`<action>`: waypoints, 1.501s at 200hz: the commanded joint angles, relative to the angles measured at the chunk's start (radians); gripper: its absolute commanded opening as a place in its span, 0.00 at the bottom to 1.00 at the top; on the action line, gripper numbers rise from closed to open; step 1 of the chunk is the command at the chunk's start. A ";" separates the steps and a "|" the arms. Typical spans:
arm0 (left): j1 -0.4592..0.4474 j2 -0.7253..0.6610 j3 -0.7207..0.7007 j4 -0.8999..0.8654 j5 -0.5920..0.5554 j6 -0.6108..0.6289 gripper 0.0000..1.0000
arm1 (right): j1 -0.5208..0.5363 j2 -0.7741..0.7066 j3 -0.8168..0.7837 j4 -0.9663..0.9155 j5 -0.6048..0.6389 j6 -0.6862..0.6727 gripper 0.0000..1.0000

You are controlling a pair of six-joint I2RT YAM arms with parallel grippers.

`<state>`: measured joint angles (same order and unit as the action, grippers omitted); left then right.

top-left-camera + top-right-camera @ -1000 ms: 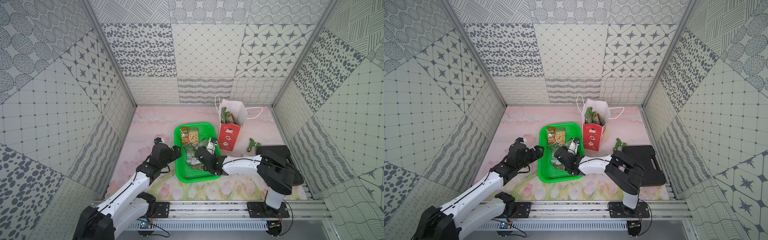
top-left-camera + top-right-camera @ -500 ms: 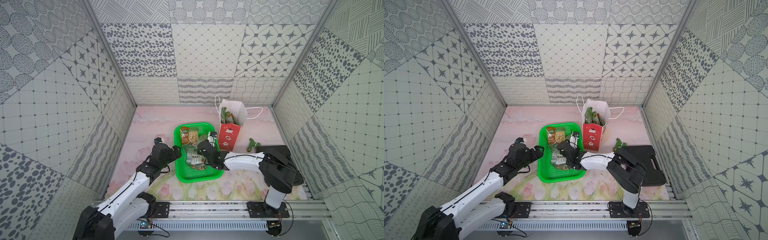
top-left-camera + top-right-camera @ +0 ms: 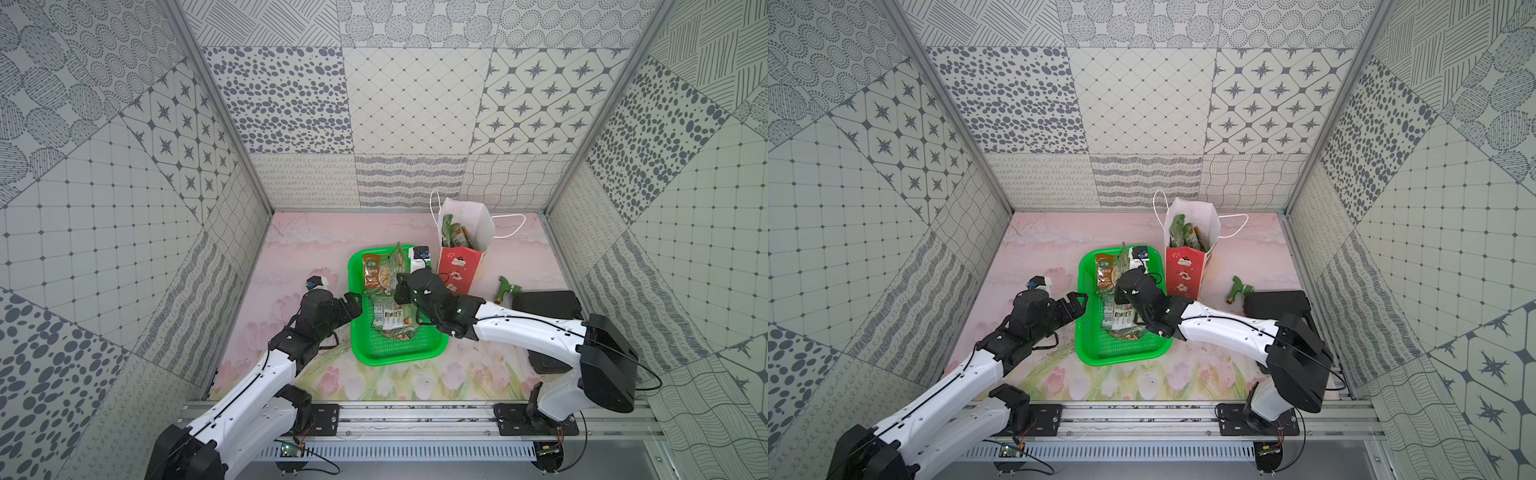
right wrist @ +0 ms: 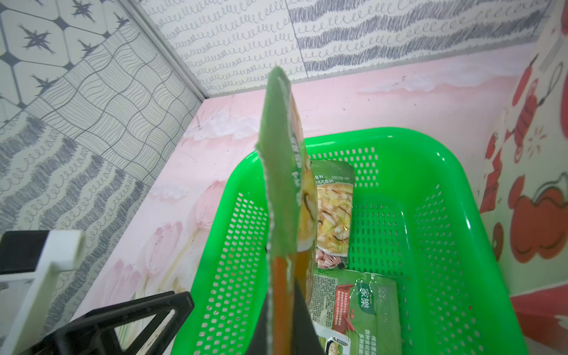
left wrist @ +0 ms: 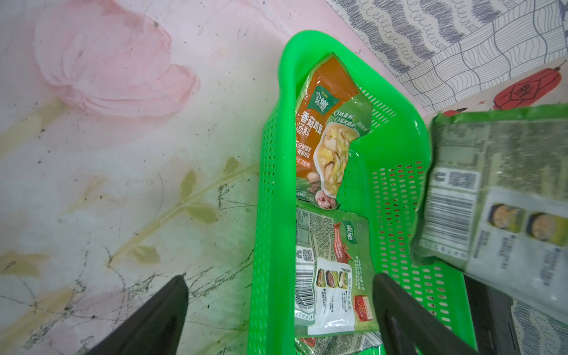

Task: Place the condiment packets inside the bag
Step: Pick up the condiment packet from the storage box, then place the condiment packet in the paper bag.

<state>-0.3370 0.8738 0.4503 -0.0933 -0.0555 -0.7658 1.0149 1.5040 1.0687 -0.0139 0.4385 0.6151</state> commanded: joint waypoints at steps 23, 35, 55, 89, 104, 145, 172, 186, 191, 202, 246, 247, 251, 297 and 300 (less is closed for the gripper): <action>0.004 -0.040 -0.017 0.064 0.024 0.033 0.99 | 0.004 -0.157 0.077 -0.053 -0.067 -0.165 0.00; 0.005 -0.042 -0.018 0.066 0.030 0.037 1.00 | 0.003 -0.192 0.103 -0.088 -0.062 -0.189 0.00; 0.003 -0.049 -0.019 0.067 0.030 0.036 0.99 | 0.002 -0.253 0.139 -0.134 -0.035 -0.221 0.00; 0.003 -0.059 -0.023 0.062 0.022 0.034 1.00 | -0.009 -0.363 0.156 -0.172 0.056 -0.266 0.00; 0.003 -0.061 -0.023 0.061 0.020 0.035 1.00 | -0.026 -0.399 0.161 -0.194 0.088 -0.275 0.00; 0.003 -0.063 -0.022 0.060 0.021 0.037 0.99 | -0.129 -0.431 0.201 -0.289 0.134 -0.236 0.00; 0.003 -0.068 -0.022 0.058 0.019 0.036 1.00 | -0.216 -0.412 0.241 -0.345 0.136 -0.203 0.00; 0.003 -0.071 -0.023 0.056 0.017 0.036 0.99 | -0.262 -0.389 0.255 -0.361 0.123 -0.184 0.00; 0.004 -0.071 -0.023 0.055 0.018 0.036 1.00 | -0.280 -0.380 0.259 -0.367 0.112 -0.175 0.00; 0.003 -0.073 -0.022 0.056 0.019 0.036 0.99 | -0.318 -0.353 0.273 -0.382 0.075 -0.154 0.00; 0.003 -0.076 -0.019 0.051 0.024 0.046 0.99 | -0.416 -0.208 0.332 -0.437 -0.100 -0.082 0.00; 0.003 -0.076 -0.019 0.051 0.024 0.046 0.99 | -0.417 -0.204 0.333 -0.438 -0.103 -0.082 0.00; 0.003 -0.076 -0.018 0.050 0.024 0.046 1.00 | -0.423 -0.191 0.337 -0.443 -0.116 -0.076 0.00; 0.003 -0.075 -0.018 0.052 0.025 0.048 0.99 | -0.477 -0.104 0.352 -0.459 -0.225 -0.039 0.19; 0.003 -0.075 -0.018 0.052 0.026 0.048 0.99 | -0.480 -0.105 0.351 -0.460 -0.229 -0.040 0.27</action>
<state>-0.3374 0.8001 0.4309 -0.0666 -0.0452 -0.7536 0.5571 1.3975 1.3819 -0.4885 0.2893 0.5430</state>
